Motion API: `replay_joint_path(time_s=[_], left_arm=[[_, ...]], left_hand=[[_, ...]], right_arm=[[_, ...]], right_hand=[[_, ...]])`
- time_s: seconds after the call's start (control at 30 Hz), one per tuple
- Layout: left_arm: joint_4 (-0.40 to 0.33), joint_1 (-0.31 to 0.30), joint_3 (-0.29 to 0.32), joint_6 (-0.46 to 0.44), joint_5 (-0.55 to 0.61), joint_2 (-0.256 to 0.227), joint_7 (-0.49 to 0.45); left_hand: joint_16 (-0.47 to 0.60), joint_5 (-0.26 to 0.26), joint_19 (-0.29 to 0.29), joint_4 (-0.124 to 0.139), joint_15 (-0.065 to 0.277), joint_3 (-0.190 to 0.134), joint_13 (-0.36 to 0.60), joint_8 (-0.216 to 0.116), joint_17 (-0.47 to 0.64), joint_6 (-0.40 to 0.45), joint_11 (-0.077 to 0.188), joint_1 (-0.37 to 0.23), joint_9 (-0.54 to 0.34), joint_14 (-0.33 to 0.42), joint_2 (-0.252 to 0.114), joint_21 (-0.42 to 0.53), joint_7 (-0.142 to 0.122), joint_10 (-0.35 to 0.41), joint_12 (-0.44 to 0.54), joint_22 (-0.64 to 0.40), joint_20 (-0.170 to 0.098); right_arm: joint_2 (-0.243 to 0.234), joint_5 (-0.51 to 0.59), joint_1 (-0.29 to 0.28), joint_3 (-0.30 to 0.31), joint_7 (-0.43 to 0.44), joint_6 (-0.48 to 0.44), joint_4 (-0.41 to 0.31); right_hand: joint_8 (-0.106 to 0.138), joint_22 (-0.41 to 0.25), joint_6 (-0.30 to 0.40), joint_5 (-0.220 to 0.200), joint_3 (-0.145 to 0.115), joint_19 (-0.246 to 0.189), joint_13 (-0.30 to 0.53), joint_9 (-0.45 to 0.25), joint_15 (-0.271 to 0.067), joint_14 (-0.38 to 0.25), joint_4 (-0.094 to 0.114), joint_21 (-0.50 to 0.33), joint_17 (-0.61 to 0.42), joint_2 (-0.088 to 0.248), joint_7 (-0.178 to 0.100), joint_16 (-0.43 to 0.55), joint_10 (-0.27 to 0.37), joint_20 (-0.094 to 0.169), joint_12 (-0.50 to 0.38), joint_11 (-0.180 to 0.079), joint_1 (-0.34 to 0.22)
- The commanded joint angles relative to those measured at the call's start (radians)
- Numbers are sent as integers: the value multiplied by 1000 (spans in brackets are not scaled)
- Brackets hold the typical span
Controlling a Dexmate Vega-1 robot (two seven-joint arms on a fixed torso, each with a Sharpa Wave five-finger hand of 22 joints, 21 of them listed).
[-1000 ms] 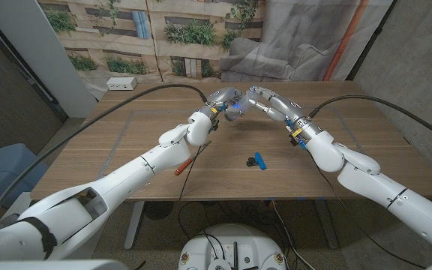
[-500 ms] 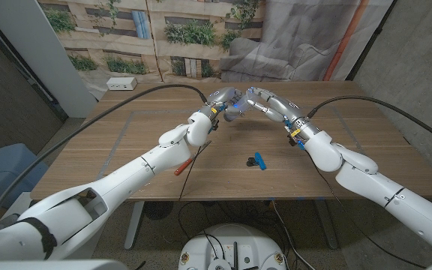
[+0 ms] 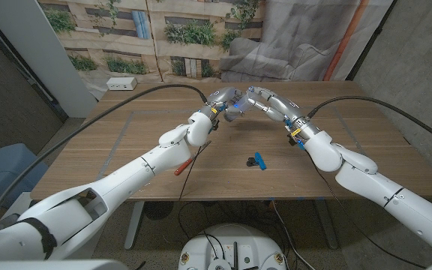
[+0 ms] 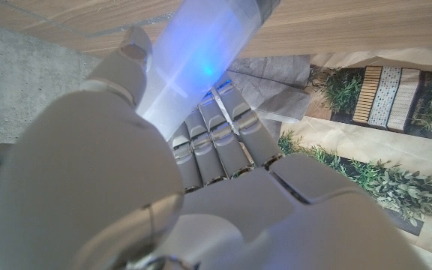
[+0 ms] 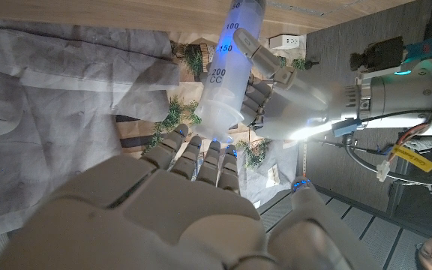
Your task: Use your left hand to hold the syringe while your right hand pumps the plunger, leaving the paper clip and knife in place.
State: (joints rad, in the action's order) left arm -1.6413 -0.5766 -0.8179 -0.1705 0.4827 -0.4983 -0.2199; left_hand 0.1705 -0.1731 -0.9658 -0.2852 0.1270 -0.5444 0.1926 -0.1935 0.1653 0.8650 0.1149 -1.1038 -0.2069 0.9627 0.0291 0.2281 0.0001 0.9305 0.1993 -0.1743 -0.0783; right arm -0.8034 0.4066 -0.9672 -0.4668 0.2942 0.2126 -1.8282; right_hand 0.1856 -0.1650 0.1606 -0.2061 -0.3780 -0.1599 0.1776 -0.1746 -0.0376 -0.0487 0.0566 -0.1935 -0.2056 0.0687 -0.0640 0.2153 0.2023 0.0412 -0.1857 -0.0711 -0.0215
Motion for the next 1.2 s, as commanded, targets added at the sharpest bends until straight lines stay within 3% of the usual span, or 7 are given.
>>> replay_joint_path(time_s=[0.03, 0.57, 0.83, 1.2], left_arm=[[-6, -2, 2, -10, 1, -6, 8], [-43, 8, 7, -57, 26, -32, 46], [-92, 26, -2, -119, 72, -74, 124], [-140, 57, -26, -166, 153, -115, 235]], left_hand=[[4, -5, -72, 106, 105, -117, 4, -5, 3, 73, 62, 117, -2, 26, -149, 6, -3, 59, 2, -6, -90], [3, -4, -68, 106, 104, -120, 4, -4, 3, 72, 59, 119, -3, 25, -147, 4, -3, 56, 1, -6, -87], [3, -4, -64, 106, 104, -121, 4, -5, 3, 74, 58, 122, -3, 23, -145, 3, -5, 54, 0, -6, -87], [3, -5, -60, 105, 106, -123, 4, -5, 3, 73, 58, 122, -3, 22, -144, 2, -9, 52, 0, -7, -87]], right_arm=[[-10, -9, -21, 43, 41, 1, -23], [-23, -70, -53, 103, 42, 8, -40], [-24, -90, -66, 131, 53, -15, -37], [12, -189, -57, 137, 48, 26, 21]], right_hand=[[1, -2, 0, -3, -6, -9, 1, -1, -59, -8, 2, 3, -2, 35, 3, 0, -1, 36, 0, 2, -4], [-1, -2, -6, -3, -7, -26, 1, -1, -63, -10, 3, -1, -3, 33, 0, -1, 0, 31, -1, 5, -4], [-1, -2, -7, -3, -8, -33, 1, -1, -61, -11, 3, -3, -3, 33, 3, -1, 0, 32, -1, 5, -4], [0, -2, -6, -3, -7, -37, 1, -1, -56, -11, 3, -2, -3, 29, 7, -2, -1, 29, 0, 9, -3]])
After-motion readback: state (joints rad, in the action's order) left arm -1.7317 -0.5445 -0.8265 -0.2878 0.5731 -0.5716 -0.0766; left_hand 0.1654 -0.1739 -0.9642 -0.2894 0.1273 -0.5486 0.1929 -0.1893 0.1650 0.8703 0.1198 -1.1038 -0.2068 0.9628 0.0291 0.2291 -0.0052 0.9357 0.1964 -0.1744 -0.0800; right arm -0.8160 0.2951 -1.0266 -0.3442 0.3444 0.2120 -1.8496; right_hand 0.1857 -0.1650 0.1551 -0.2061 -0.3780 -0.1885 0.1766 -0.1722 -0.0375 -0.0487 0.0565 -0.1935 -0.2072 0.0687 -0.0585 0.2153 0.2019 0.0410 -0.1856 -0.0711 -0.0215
